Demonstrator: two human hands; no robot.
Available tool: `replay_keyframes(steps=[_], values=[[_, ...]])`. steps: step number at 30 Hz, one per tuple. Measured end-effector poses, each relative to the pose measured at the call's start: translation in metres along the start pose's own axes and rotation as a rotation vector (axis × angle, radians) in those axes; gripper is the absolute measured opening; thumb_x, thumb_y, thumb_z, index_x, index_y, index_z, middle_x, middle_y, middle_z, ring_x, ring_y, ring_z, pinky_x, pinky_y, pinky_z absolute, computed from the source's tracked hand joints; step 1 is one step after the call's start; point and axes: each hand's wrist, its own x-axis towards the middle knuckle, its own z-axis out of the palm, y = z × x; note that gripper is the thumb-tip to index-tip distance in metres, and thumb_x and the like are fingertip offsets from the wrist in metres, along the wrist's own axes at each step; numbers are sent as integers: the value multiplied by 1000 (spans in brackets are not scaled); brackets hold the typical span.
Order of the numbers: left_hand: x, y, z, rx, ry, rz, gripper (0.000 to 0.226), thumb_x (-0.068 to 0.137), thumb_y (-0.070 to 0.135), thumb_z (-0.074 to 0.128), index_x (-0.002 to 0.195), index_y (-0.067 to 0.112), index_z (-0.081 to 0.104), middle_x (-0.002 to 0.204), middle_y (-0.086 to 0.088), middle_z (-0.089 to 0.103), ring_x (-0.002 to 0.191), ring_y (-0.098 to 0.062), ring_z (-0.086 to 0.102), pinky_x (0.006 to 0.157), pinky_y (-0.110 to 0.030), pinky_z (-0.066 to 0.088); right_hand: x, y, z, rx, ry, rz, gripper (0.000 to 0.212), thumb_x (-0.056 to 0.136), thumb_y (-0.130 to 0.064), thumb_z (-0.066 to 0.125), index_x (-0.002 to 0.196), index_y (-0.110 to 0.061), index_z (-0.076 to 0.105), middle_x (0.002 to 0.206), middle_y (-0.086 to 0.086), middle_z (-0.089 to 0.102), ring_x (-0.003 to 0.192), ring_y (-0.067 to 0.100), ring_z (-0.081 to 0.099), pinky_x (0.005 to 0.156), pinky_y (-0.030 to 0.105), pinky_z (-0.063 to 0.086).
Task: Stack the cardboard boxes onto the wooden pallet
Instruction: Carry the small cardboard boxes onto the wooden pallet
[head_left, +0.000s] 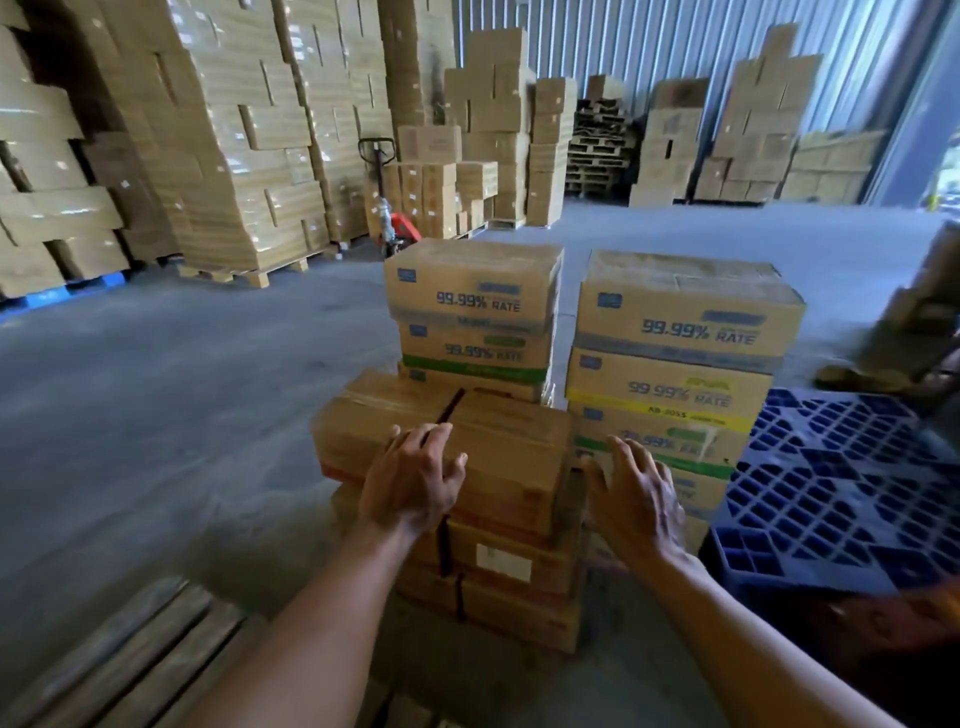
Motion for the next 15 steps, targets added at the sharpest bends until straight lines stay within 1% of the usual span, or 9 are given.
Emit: replay_keyframes(steps=[4, 8, 10, 11, 12, 13, 14, 15], values=[[37, -19, 60, -61, -87, -42, 45, 88, 33, 64, 124, 6, 64, 119, -14, 69, 110, -31, 65, 104, -50, 42, 31, 20, 47, -36, -44, 132, 49, 98, -51, 47, 138, -22, 50, 140, 6, 55, 123, 34, 51, 91, 43, 44], [64, -52, 139, -72, -195, -67, 46, 91, 35, 63, 125, 5, 64, 118, -16, 69, 109, -32, 65, 101, -50, 45, 70, 50, 111, -66, -155, 224, 48, 97, -56, 41, 136, -28, 47, 140, 4, 53, 121, 32, 50, 84, 41, 43], [79, -69, 175, -82, -258, -127, 46, 92, 37, 61, 127, 7, 62, 120, -17, 68, 111, -34, 64, 101, -48, 44, 94, 64, 146, -53, -218, 252, 47, 96, -56, 39, 134, -29, 46, 138, 3, 54, 119, 31, 52, 86, 41, 44], [85, -78, 194, -81, -294, -174, 46, 93, 37, 59, 128, 8, 61, 121, -17, 67, 112, -36, 62, 99, -47, 45, 105, 70, 164, -29, -236, 259, 45, 96, -55, 40, 131, -28, 48, 134, 3, 57, 114, 29, 54, 84, 38, 45], [93, -87, 212, -81, -325, -216, 46, 93, 38, 58, 129, 9, 60, 122, -17, 65, 111, -38, 61, 96, -47, 46, 118, 76, 182, 0, -248, 258, 39, 97, -53, 42, 125, -28, 53, 125, 2, 61, 105, 24, 58, 77, 31, 47], [100, -96, 230, -81, -354, -248, 47, 92, 38, 59, 129, 10, 60, 122, -17, 64, 110, -39, 60, 93, -47, 48, 128, 79, 199, 31, -257, 255, 31, 98, -50, 44, 115, -28, 55, 113, -1, 64, 93, 19, 59, 69, 24, 44], [107, -107, 249, -79, -384, -270, 48, 91, 39, 59, 130, 10, 59, 122, -18, 64, 110, -40, 59, 91, -47, 48, 138, 84, 216, 62, -269, 275, 24, 98, -48, 45, 108, -28, 56, 104, -7, 64, 86, 15, 58, 64, 19, 41], [115, -118, 269, -75, -408, -279, 50, 91, 41, 58, 130, 10, 59, 122, -18, 64, 110, -40, 59, 90, -47, 49, 148, 88, 234, 96, -288, 317, 23, 99, -46, 46, 110, -28, 56, 103, -10, 62, 88, 16, 58, 66, 20, 42]])
